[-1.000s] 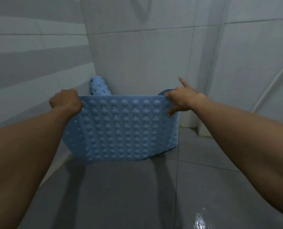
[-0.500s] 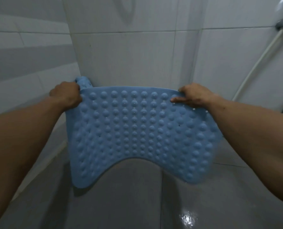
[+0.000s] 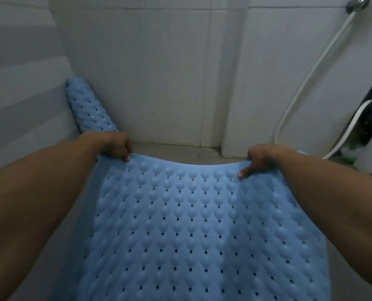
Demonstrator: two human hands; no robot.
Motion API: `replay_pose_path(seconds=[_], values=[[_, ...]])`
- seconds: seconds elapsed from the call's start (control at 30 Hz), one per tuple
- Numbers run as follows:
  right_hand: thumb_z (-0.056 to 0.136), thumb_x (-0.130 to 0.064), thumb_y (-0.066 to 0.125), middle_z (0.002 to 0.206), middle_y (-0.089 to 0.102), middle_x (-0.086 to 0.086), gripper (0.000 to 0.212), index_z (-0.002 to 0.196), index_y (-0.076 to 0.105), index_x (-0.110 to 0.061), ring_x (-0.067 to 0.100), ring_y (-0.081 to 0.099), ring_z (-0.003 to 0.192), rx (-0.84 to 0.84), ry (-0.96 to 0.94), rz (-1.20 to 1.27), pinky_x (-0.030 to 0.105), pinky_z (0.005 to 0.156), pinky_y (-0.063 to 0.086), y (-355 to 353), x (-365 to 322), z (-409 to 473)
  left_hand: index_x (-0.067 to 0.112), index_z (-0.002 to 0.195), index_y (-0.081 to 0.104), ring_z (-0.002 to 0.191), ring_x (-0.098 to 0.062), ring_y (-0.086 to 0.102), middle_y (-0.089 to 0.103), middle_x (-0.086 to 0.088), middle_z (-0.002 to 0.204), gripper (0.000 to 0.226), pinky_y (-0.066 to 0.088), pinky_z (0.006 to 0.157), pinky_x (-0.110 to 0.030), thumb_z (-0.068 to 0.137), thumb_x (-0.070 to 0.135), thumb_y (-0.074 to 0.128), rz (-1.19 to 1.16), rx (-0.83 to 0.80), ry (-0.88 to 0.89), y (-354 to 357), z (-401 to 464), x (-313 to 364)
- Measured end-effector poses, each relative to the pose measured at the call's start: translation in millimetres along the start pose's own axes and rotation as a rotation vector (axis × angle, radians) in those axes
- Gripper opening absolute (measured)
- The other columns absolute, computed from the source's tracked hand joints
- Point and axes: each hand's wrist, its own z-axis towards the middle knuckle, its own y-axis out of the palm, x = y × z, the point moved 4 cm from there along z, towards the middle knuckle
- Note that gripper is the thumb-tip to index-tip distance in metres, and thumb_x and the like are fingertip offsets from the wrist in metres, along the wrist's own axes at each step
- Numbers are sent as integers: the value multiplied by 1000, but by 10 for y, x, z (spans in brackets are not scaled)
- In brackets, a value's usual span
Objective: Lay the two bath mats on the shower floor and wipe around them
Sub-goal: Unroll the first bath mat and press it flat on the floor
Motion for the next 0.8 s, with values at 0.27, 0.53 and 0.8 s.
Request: replay_pose_path(seconds=[0.27,0.53,0.8], values=[[72,-88,45,112,66,6,73,99,64,-22,27,63,101,28,48,-212,36,82,47,836,297,571,25,113,68,106,-24,62,65,-3,119,25,45,79,-32,93,33,56,162,35,-60,888,554,224],[90,-73,29,143,45,13,73,140,42,-21,31,42,129,88,155,-270,45,103,32,1536,438,764,14,128,51,123,-32,44,48,-14,132,35,36,102,-42,93,18,49,200,175,-188,1505,787,520],[93,-68,11,165,-4,6,70,156,8,-35,33,-10,150,245,252,181,61,114,-11,2441,-35,55,27,153,-12,147,-33,-11,-17,-7,161,76,-3,114,-61,92,68,9,-195,-33,-123,2446,327,1328]])
